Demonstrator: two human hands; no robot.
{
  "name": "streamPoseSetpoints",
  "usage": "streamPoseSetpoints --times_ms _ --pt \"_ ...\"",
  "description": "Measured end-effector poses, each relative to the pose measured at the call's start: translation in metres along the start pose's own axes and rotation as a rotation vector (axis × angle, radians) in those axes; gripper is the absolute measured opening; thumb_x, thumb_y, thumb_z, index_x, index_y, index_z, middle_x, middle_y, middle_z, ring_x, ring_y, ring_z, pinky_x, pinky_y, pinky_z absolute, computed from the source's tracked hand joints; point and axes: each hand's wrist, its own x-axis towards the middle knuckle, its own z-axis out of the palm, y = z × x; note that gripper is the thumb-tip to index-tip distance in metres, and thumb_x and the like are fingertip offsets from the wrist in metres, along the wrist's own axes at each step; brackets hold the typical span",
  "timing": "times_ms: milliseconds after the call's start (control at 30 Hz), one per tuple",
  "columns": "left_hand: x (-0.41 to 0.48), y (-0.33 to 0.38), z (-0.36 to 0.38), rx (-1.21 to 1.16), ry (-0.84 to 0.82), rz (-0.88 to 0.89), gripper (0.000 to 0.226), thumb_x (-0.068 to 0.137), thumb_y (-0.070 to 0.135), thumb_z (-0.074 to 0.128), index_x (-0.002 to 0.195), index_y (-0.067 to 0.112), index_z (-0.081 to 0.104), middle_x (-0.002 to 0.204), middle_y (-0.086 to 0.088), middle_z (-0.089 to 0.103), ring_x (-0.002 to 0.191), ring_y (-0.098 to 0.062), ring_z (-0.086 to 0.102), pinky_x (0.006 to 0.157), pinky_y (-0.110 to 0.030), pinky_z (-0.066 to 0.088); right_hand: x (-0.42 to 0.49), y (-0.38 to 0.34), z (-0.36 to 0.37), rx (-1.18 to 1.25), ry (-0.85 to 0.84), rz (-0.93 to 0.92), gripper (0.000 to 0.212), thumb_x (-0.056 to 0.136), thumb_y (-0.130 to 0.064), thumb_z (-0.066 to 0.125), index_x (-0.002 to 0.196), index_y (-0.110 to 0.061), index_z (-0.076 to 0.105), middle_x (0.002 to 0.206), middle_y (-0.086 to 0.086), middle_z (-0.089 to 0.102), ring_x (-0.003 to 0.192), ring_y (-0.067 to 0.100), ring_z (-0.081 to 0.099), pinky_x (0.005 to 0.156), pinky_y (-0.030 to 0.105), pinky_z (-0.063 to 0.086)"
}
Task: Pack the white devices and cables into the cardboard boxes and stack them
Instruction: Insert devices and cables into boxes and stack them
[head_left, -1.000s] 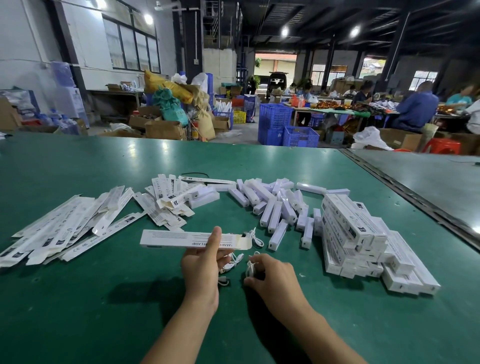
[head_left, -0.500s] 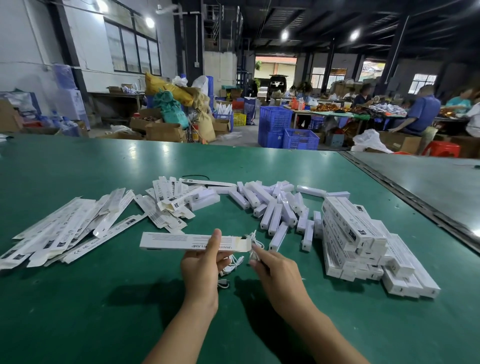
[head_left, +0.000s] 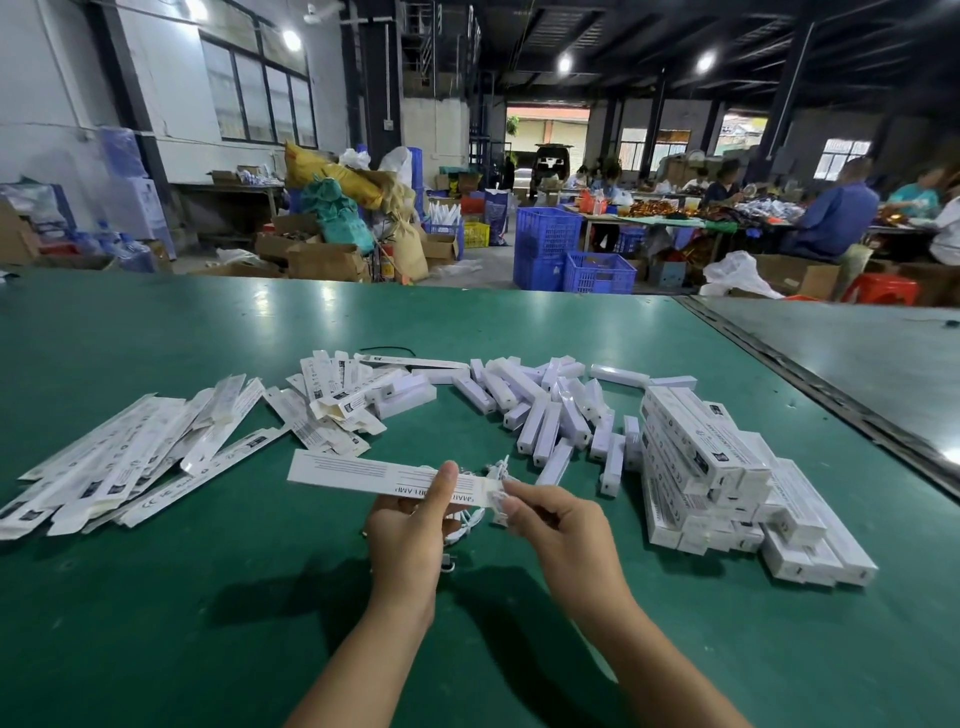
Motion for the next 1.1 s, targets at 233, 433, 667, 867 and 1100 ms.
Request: streamPoseSetpoints --times_ms 233,433,667,867,1100 --pt "-0.0048 -0.0036 0.0001 0.109 -0.109 0.057 0.006 0.084 0.013 0.077 0.086 0.011 0.071 0.078 -0.005 0.077 0.067 -0.016 0.07 0.053 -0.024 0.055 0.0014 -0.0011 -0.0029 0.151 0.056 0.125 0.029 0.075 -0.013 0.083 0.098 -0.017 0.067 0.076 -0.005 0.073 0.075 0.011 0.071 0.075 0.025 0.055" --pt "-0.0066 -0.0032 0.0 0.146 -0.165 0.08 0.005 0.085 0.016 0.076 0.084 0.014 0.071 0.077 -0.003 0.077 0.066 -0.011 0.07 0.054 -0.022 0.055 0.0021 0.0 -0.007 0.296 -0.032 0.198 0.034 0.077 -0.012 0.082 0.107 -0.011 0.067 0.087 0.004 0.076 0.081 0.016 0.073 0.076 0.025 0.055" --pt "-0.0042 0.0025 -0.0027 0.14 -0.11 0.05 0.017 0.086 0.02 0.074 0.091 0.005 0.068 0.066 0.003 0.073 0.05 -0.004 0.062 0.042 -0.017 0.045 0.0018 -0.0001 -0.0063 0.293 -0.169 0.163 0.042 0.085 -0.002 0.071 0.118 -0.025 0.059 0.095 0.004 0.077 0.093 0.019 0.073 0.09 0.028 0.056" --pt "-0.0096 0.004 -0.0022 0.162 -0.151 0.053 0.04 0.067 0.046 0.074 0.085 0.011 0.073 0.064 0.0 0.072 0.047 -0.005 0.057 0.041 -0.017 0.043 -0.0011 -0.0011 -0.0025 0.054 -0.097 0.08 0.029 0.076 -0.014 0.083 0.099 -0.028 0.072 0.069 -0.004 0.073 0.063 0.002 0.063 0.064 0.017 0.047" --pt "-0.0068 -0.0031 -0.0048 0.156 -0.246 0.036 0.042 0.065 0.054 0.074 0.08 0.015 0.077 0.067 -0.007 0.072 0.054 -0.01 0.058 0.046 -0.021 0.045 -0.0029 0.0041 0.0012 -0.126 0.074 -0.083 0.017 0.071 -0.021 0.086 0.069 -0.03 0.071 0.055 -0.013 0.051 0.05 0.003 0.041 0.05 0.013 0.032"
